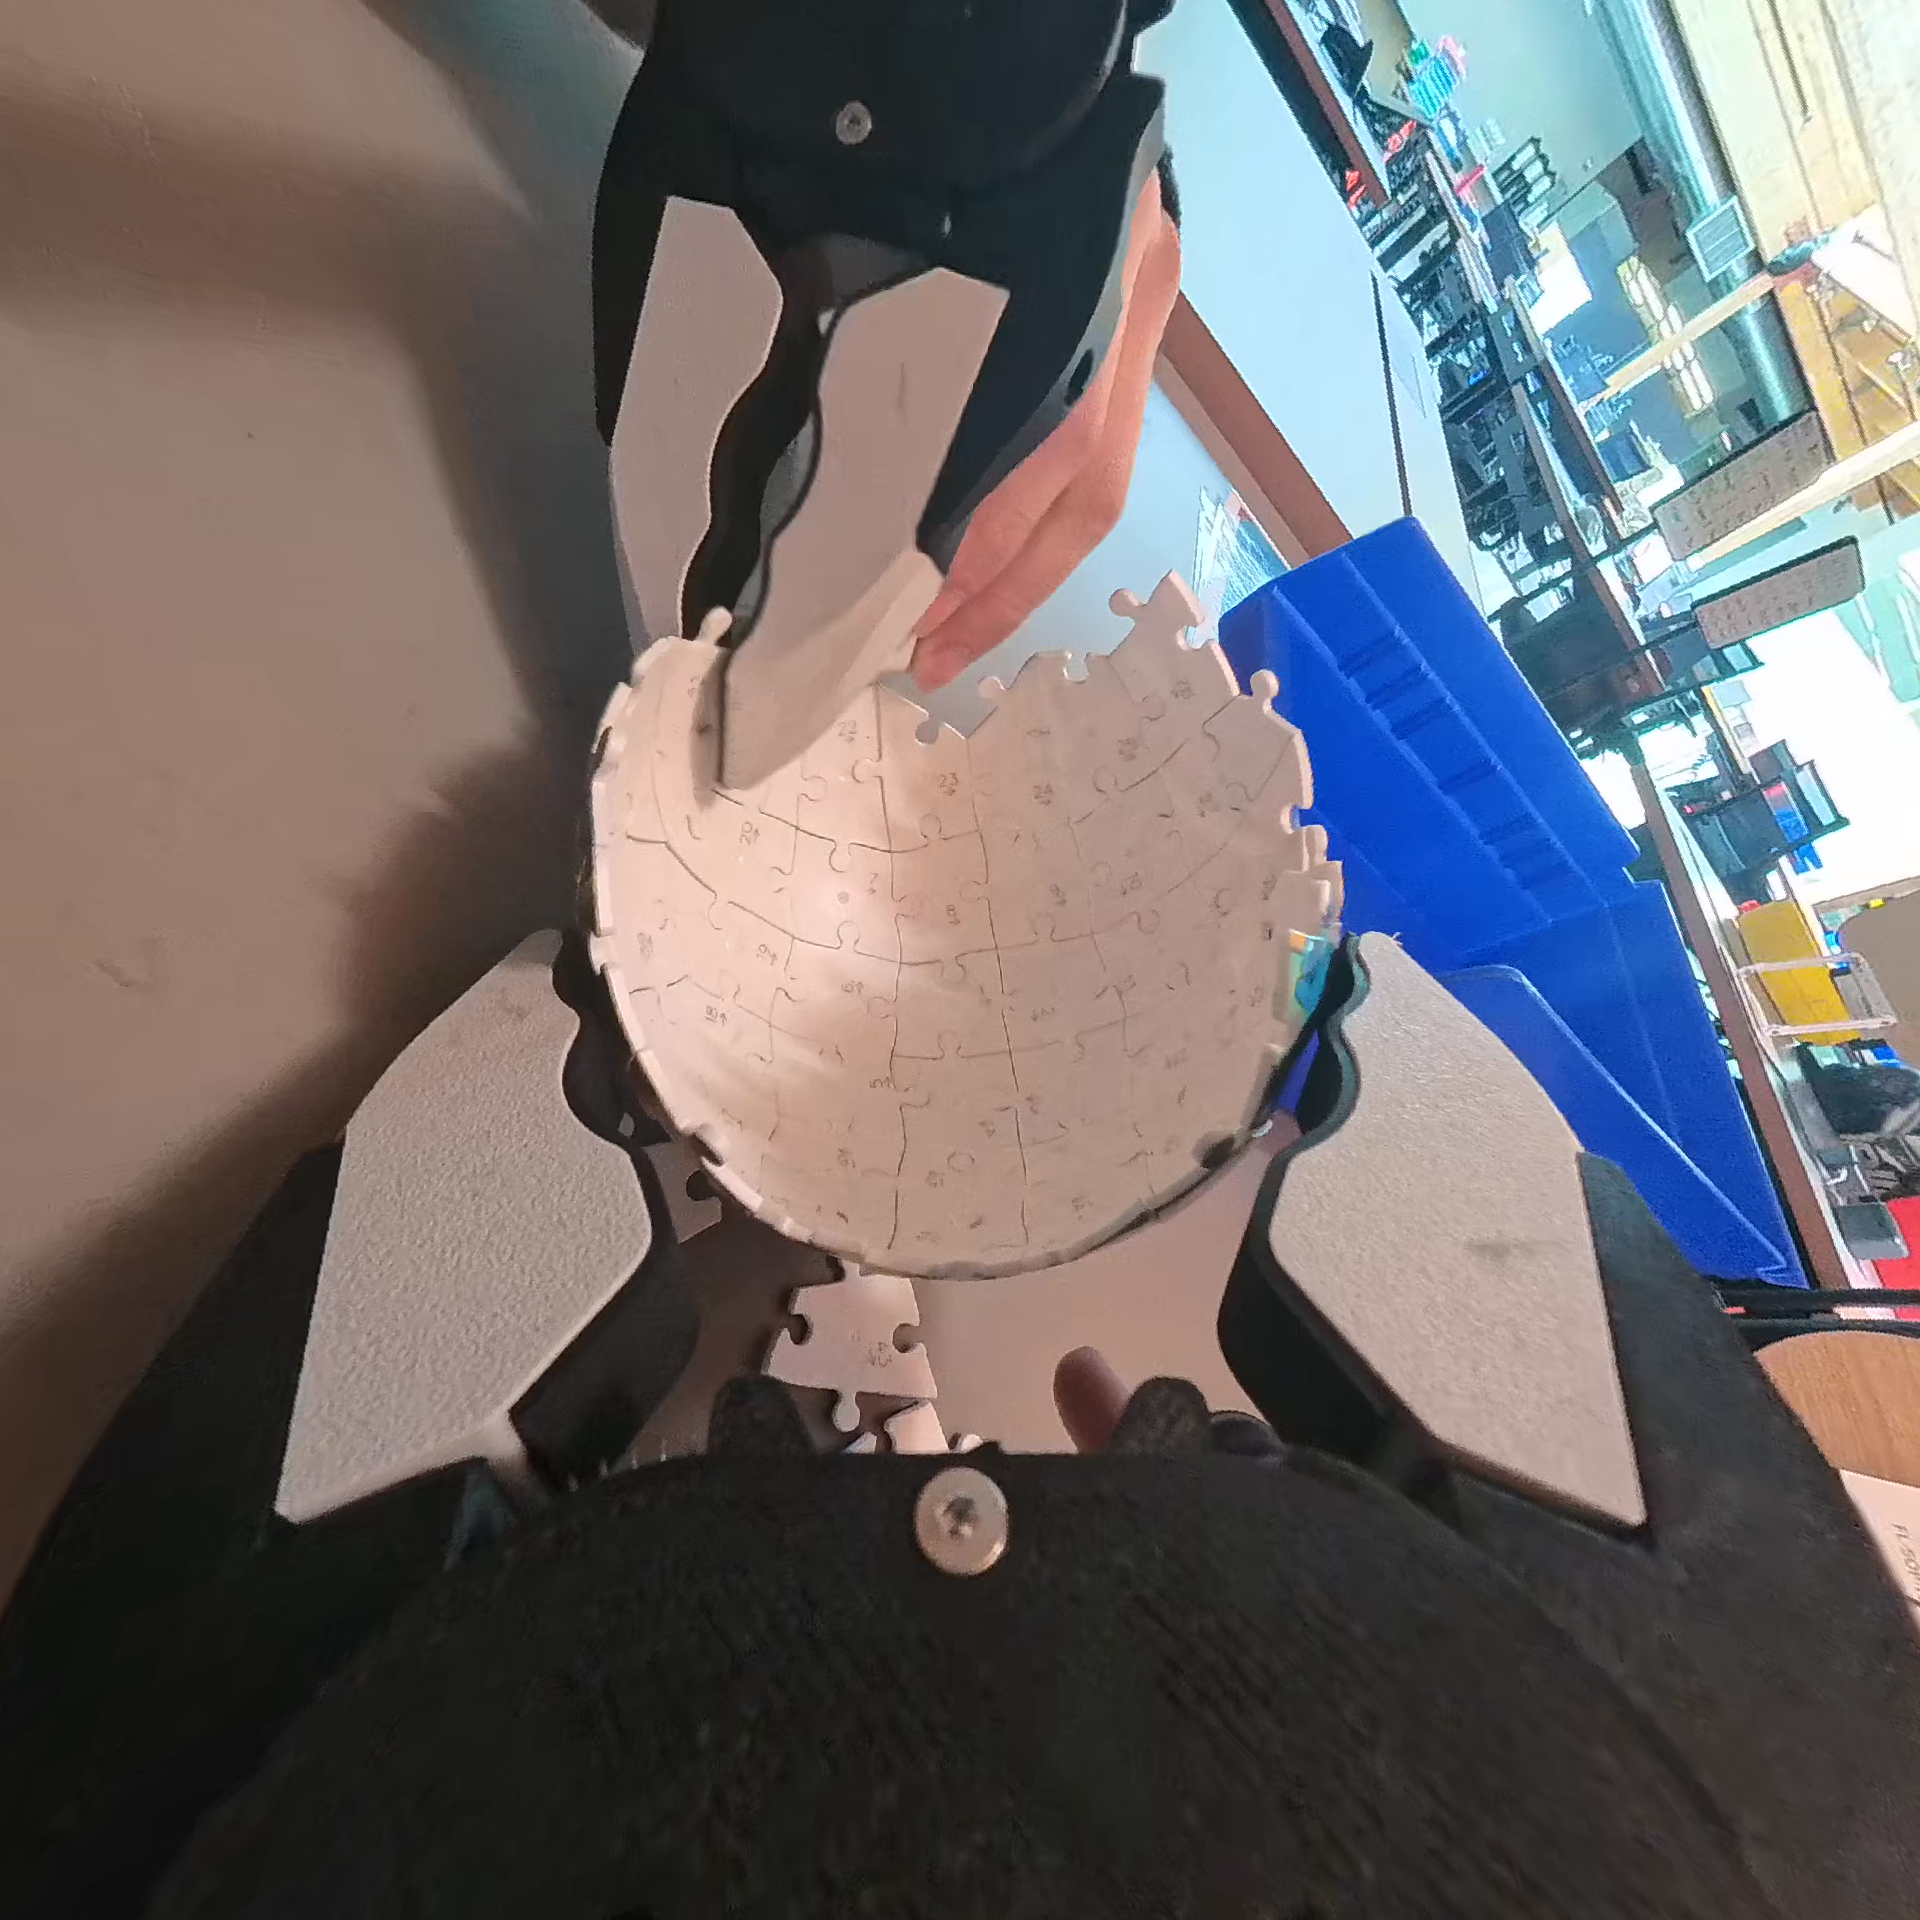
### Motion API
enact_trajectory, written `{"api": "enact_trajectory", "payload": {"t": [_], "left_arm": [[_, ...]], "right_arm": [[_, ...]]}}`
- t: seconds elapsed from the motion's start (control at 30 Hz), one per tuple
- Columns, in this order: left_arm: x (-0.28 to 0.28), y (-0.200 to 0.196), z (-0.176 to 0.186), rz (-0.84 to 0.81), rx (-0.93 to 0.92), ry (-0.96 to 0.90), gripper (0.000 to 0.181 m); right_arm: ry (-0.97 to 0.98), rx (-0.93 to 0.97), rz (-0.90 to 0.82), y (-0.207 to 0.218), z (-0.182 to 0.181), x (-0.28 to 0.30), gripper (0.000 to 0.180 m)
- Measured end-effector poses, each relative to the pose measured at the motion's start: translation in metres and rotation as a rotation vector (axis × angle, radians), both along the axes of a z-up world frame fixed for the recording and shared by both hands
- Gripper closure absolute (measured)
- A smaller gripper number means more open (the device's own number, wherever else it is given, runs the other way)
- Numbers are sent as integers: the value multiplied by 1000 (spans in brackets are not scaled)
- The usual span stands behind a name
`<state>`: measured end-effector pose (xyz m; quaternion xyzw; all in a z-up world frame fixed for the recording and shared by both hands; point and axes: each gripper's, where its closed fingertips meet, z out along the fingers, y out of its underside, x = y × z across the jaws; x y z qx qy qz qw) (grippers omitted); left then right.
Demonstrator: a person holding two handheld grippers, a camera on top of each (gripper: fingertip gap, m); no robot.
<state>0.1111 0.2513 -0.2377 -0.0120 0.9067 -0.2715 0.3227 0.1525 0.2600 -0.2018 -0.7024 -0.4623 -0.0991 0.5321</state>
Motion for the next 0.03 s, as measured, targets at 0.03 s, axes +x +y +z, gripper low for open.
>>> {"api": "enact_trajectory", "payload": {"t": [0.03], "left_arm": [[1, 2, 1, 18, 4, -11, 166]], "right_arm": [[-4, -1, 0, 0, 0, 0, 52]]}}
